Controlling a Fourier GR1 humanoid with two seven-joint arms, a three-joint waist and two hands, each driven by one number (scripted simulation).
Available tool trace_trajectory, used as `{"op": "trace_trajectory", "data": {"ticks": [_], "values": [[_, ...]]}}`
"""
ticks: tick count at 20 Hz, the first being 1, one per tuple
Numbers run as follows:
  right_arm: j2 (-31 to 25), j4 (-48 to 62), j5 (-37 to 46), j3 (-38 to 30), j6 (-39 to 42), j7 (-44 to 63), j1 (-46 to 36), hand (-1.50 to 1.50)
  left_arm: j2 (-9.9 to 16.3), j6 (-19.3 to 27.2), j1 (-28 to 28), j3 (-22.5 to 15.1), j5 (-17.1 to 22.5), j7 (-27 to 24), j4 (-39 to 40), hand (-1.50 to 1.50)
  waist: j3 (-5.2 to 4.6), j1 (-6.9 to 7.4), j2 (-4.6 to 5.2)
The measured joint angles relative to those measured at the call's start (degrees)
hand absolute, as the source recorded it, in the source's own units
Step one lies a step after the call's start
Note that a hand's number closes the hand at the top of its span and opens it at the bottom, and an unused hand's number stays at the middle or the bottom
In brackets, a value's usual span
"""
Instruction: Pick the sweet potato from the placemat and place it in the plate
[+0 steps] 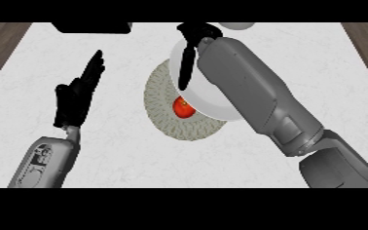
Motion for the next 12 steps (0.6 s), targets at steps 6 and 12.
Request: {"op": "trace_trajectory", "data": {"ticks": [6, 12], "values": [[2.1, 5.3, 2.8, 0.2, 2.5, -1.5, 0.3, -1.50, 0.0, -1.1, 0.4, 0.9, -0.3, -0.7, -0.3, 0.00, 0.00, 0.27, 0.11], [3.6, 10.2, 5.1, 0.9, 2.2, -4.7, 2.6, -1.50, -0.3, -2.0, 0.8, 1.0, -0.7, 0.6, -1.8, 0.00, 0.01, 0.69, 0.22]]}}
